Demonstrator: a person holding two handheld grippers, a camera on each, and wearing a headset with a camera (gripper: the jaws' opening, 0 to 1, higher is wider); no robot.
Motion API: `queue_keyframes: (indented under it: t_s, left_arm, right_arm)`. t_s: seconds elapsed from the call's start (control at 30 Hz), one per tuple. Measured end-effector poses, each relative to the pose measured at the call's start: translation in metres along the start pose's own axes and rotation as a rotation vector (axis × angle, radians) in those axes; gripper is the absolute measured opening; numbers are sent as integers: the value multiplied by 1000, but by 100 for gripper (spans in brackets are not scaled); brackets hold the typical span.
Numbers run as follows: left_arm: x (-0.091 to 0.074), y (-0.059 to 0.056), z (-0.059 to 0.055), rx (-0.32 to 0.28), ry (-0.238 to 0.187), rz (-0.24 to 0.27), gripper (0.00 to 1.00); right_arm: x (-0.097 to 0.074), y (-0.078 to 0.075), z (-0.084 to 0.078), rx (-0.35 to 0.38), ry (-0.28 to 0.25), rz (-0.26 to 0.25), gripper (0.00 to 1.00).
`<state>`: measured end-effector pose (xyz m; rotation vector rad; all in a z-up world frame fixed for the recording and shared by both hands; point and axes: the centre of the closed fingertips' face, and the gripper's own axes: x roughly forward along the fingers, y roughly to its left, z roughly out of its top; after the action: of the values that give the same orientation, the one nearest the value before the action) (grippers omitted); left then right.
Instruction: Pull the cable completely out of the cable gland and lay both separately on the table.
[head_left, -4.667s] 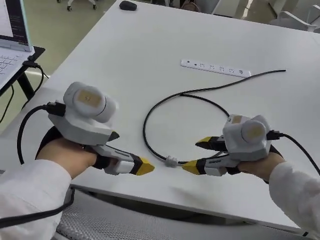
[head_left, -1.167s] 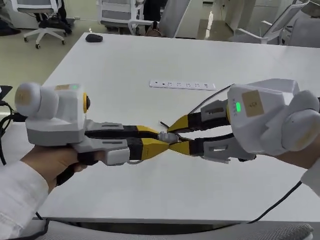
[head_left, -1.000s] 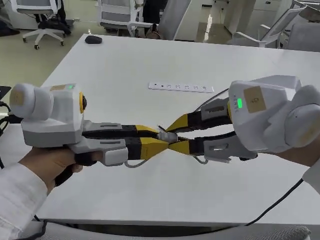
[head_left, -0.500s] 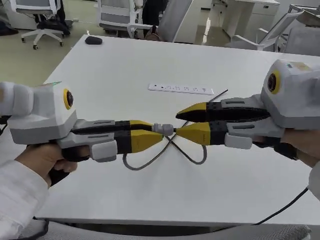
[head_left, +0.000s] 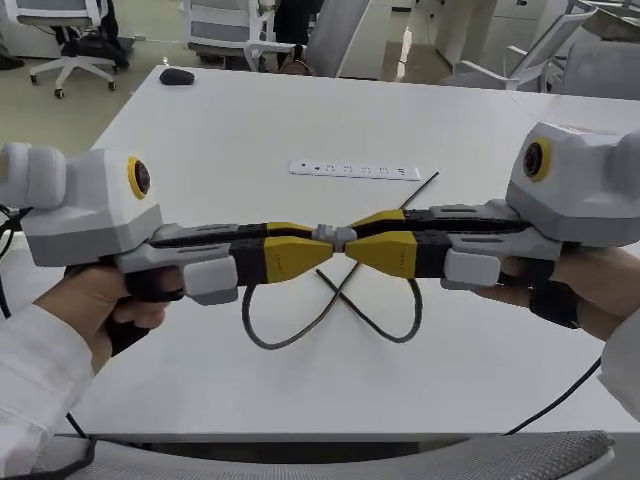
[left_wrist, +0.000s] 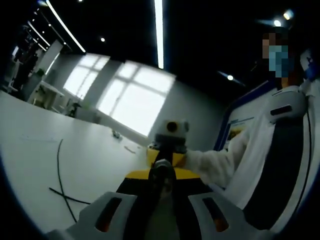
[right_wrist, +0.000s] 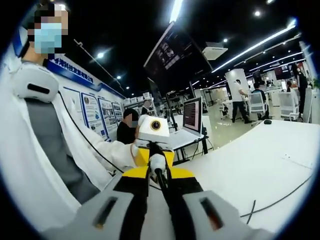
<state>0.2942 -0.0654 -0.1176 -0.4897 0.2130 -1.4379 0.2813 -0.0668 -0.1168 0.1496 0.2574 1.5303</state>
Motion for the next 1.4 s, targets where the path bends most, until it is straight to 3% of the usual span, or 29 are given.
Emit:
queue_keyframes:
  t_s: [0.2,0.27,0.33,0.4,0.43,0.5,0.63,0.7,0.77,0.93,1.0,1.07,1.13,1.37,1.4]
  left_arm:
    - [-1,-1,3,-10,-19,7,16]
    - [-2,3,2,20,-14,34,16]
    - [-3,6,6,103,-36,55,16]
    - [-2,2,7,86,-46,37,16]
    - [-2,2,8,85,-52,31,16]
    - [-1,2,9,106,-47,29,16]
    - [0,-2,8,137,-32,1,16]
    - [0,-2,10,129,-15,-4,16]
    - [-2,0,12,102,-12,0,15]
    - [-3,3,15,94,-28,16,15]
    - [-4,3,15,84,-23,16,15]
    - [-6,3,15,72,-10,18,14]
    - [-6,5,12,23,5,36,14]
    - [-8,7,13,-33,-6,32,13]
    - [-9,7,12,-75,-4,32,13]
  right_arm:
    - [3,1,5,21,-17,2,12]
    - [4,-3,3,51,-8,-22,11]
    - [4,-6,1,176,-11,-30,11]
    - [3,-4,4,248,-35,7,11]
    - [4,-1,7,240,-50,24,11]
    - [3,-4,5,209,-35,-3,11]
    - [2,-1,6,235,-19,17,11]
    - [2,1,6,235,-16,22,11]
    - [3,-2,9,182,-35,7,12]
    - [4,-7,13,180,-46,12,11]
    - [6,-6,13,148,-34,10,11]
    - [7,-6,12,104,-12,4,11]
    - [8,-8,11,66,0,-4,11]
    - [9,-7,12,-22,1,5,10]
    - [9,-8,11,-41,7,0,10]
